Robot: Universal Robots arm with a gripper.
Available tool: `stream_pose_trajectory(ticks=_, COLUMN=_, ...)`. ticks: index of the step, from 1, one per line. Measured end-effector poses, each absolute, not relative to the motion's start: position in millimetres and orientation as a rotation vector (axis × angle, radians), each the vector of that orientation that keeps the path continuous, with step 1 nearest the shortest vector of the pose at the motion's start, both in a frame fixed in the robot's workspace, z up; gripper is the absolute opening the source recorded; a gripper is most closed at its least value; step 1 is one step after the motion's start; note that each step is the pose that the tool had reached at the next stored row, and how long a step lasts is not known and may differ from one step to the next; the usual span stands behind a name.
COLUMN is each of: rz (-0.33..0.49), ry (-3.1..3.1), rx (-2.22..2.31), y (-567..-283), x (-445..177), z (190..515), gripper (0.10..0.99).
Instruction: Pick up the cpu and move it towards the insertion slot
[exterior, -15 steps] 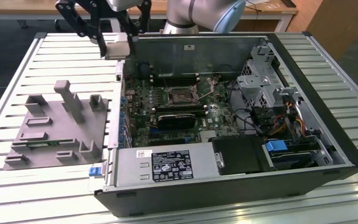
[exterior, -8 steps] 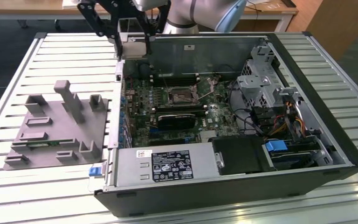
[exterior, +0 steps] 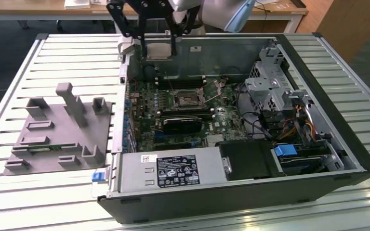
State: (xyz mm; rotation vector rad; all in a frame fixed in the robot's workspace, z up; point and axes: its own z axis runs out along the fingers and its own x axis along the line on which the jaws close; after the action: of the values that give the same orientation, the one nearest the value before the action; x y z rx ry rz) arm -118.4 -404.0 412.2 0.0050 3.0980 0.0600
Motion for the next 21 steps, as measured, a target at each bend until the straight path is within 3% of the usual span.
stream_pose_trajectory(ticks=12, rz=0.060, ry=3.100, rx=0.005, y=-398, x=-65, z=408, gripper=0.541)
stream_pose_trajectory(ticks=21, rz=0.060, ry=3.101, rx=0.005, y=-377, x=-39, z=402, gripper=0.541)
